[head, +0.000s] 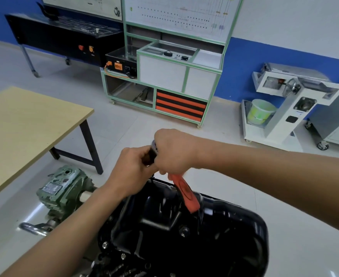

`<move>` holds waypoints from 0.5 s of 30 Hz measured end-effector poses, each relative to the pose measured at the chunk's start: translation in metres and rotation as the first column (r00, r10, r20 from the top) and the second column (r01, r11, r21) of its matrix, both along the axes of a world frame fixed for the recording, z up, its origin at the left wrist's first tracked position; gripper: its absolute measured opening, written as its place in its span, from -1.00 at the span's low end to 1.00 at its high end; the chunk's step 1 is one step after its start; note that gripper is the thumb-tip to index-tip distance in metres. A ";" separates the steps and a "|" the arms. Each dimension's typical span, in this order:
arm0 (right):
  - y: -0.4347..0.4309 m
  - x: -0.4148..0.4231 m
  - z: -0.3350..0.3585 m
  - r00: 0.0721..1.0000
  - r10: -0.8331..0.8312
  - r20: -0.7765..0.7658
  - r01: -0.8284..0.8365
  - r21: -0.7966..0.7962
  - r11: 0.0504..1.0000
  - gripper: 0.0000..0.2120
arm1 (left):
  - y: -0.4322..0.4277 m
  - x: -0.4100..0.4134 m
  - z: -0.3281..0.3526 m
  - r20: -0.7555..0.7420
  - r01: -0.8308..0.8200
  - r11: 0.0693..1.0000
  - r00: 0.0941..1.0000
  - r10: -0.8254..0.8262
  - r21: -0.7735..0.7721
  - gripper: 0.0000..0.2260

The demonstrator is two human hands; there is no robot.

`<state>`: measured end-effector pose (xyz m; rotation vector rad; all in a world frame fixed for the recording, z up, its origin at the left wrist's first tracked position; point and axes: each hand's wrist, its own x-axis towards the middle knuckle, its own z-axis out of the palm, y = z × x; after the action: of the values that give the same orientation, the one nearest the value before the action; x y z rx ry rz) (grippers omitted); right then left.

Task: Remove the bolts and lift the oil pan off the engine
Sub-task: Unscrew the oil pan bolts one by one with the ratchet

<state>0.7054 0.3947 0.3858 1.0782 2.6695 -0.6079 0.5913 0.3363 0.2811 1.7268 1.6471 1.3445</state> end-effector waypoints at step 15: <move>0.028 0.029 -0.003 0.628 0.651 0.427 -0.754 0.543 0.370 -0.72 | 0.002 -0.024 0.013 0.048 0.360 0.867 0.929 -0.366 -0.345 -0.84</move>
<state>0.7345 0.4225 0.3830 -0.0968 2.8616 0.6752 0.5674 0.3385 0.2943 1.7227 1.3745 0.8074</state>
